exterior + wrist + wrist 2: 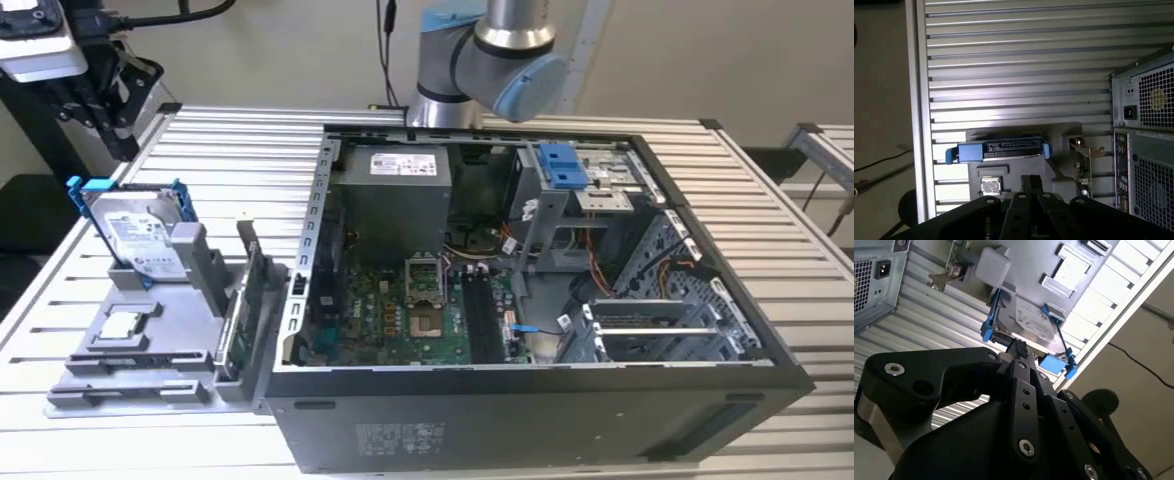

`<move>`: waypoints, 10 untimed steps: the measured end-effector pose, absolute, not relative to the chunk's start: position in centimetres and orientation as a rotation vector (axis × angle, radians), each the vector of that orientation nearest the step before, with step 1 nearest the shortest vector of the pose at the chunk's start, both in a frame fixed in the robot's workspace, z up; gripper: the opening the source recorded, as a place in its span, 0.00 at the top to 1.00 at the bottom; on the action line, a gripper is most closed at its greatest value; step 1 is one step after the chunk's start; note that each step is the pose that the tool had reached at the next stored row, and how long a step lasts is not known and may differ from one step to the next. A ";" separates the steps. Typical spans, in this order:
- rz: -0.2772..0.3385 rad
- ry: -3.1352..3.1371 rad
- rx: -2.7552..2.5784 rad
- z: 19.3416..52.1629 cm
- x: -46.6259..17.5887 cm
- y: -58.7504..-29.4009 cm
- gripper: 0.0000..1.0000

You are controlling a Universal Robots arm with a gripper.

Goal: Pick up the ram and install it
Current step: 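Reach for the ram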

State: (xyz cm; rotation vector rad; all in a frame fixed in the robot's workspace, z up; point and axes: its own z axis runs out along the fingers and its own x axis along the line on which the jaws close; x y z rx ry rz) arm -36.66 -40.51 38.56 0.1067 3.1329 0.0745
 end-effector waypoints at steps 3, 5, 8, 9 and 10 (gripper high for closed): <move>0.075 3.133 0.107 38.6 -36.7 -40.5 0.89; 0.075 3.133 0.107 38.6 -36.7 -40.6 0.89; 0.075 3.133 0.107 38.5 -36.7 -40.8 0.89; 0.075 3.133 0.107 38.5 -36.8 -40.8 0.89; 0.075 3.133 0.107 38.5 -36.8 -40.9 0.89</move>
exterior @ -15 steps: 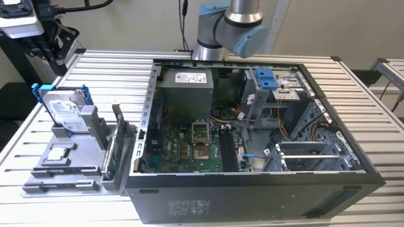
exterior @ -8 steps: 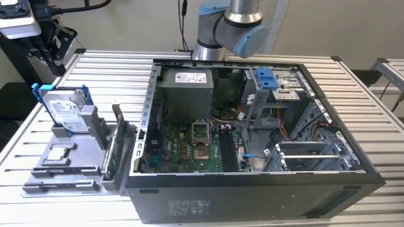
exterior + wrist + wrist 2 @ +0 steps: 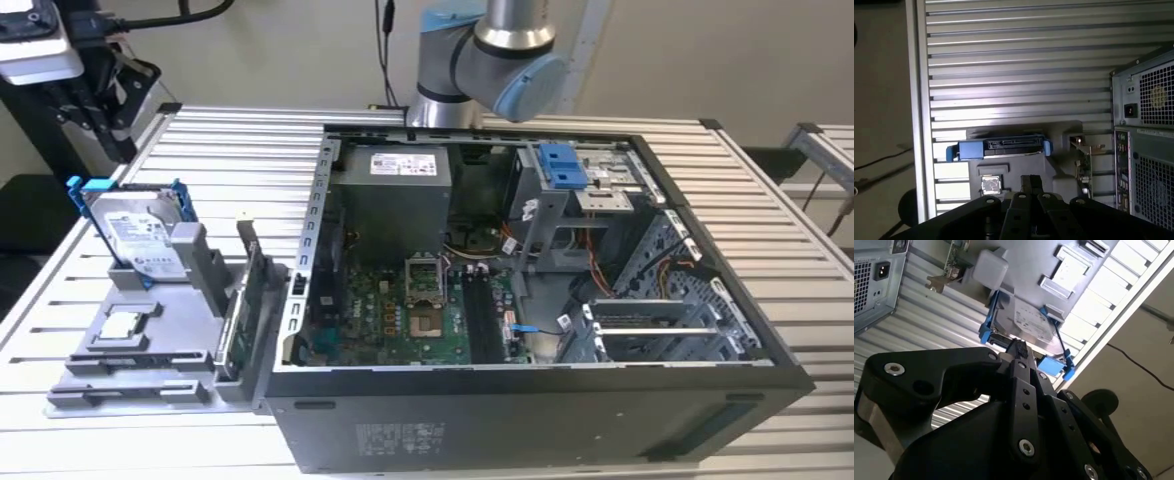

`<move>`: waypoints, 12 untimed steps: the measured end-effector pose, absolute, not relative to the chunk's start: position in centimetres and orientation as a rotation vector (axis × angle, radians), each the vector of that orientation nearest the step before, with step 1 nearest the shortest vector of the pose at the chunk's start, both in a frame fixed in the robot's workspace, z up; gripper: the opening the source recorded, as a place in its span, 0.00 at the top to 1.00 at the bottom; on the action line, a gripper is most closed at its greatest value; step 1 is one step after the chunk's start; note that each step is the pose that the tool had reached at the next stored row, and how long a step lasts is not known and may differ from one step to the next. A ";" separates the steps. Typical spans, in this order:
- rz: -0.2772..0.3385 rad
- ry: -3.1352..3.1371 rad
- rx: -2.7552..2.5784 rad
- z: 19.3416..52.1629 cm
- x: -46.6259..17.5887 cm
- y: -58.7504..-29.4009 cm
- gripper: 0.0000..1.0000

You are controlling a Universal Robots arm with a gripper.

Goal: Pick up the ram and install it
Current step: 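Reach for the ram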

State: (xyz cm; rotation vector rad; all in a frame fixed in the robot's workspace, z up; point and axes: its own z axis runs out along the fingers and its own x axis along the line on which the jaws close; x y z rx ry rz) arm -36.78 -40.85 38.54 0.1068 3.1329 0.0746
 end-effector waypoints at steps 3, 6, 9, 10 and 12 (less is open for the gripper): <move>0.075 3.133 0.107 38.5 -36.8 -41.0 0.89; 0.075 3.133 0.107 38.5 -36.8 -41.2 0.89; 0.075 3.133 0.107 38.5 -36.9 -41.3 0.89; 0.075 3.133 0.107 38.5 -36.9 -41.3 0.89; 0.075 3.133 0.107 38.4 -36.9 -41.4 0.89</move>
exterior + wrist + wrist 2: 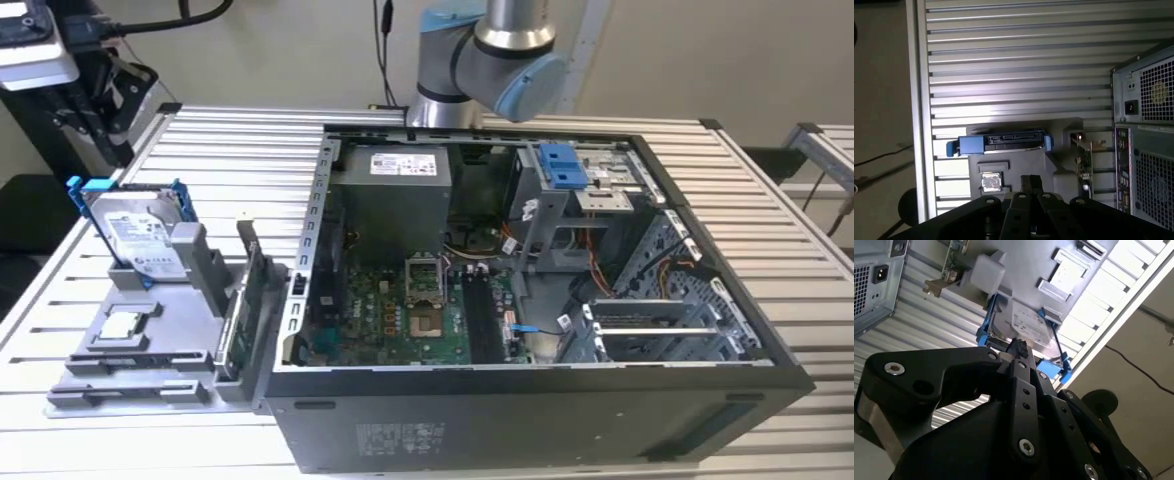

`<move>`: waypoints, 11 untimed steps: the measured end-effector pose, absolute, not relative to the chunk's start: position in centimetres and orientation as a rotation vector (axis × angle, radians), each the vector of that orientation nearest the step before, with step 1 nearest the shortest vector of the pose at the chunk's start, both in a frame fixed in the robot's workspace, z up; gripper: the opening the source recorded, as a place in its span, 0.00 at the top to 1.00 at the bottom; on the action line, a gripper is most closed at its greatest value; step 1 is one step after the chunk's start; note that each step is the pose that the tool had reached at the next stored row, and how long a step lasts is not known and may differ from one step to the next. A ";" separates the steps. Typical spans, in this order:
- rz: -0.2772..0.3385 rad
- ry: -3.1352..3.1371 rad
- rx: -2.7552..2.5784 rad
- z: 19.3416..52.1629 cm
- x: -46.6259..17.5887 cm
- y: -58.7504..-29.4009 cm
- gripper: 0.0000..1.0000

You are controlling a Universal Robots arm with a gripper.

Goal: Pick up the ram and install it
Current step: 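Reach for the ram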

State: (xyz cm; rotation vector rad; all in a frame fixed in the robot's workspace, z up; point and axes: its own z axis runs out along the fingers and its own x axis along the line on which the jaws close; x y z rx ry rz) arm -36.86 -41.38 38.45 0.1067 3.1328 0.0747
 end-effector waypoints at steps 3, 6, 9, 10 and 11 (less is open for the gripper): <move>0.075 3.133 0.107 38.4 -36.9 -41.5 0.89; 0.075 3.133 0.107 38.4 -36.9 -41.6 0.89; 0.075 3.133 0.107 38.4 -36.9 -41.7 0.89; 0.075 3.133 0.107 38.4 -36.9 -41.7 0.89; 0.075 3.133 0.107 38.4 -36.9 -41.8 0.89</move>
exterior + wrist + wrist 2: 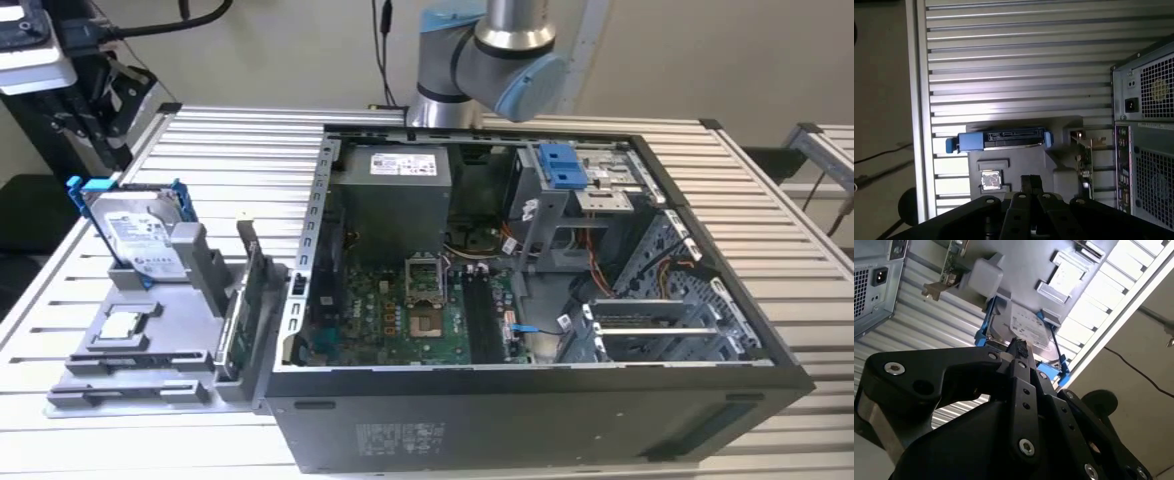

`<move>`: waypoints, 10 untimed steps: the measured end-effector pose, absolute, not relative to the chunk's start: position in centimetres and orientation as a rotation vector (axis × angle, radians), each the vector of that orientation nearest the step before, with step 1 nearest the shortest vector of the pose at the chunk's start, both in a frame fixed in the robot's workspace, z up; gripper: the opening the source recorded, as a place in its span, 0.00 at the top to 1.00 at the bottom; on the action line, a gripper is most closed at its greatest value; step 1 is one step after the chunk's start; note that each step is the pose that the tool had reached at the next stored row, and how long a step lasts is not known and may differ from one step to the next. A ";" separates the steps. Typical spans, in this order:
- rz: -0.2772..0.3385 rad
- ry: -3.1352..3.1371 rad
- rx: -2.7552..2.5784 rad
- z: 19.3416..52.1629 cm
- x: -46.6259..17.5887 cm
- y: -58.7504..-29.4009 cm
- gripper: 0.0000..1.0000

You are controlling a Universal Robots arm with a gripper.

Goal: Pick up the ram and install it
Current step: 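Reach for the ram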

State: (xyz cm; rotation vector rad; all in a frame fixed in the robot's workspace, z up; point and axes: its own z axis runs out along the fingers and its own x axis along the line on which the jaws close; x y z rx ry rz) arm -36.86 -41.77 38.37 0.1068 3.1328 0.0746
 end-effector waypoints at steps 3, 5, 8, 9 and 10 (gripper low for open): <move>0.075 3.133 0.107 38.4 -36.9 -41.9 0.89; 0.075 3.133 0.107 38.3 -36.9 -41.9 0.89; 0.075 3.133 0.107 38.3 -36.9 -42.1 0.89; 0.075 3.133 0.107 38.3 -36.9 -42.1 0.89; 0.075 3.133 0.107 38.3 -36.9 -42.1 0.89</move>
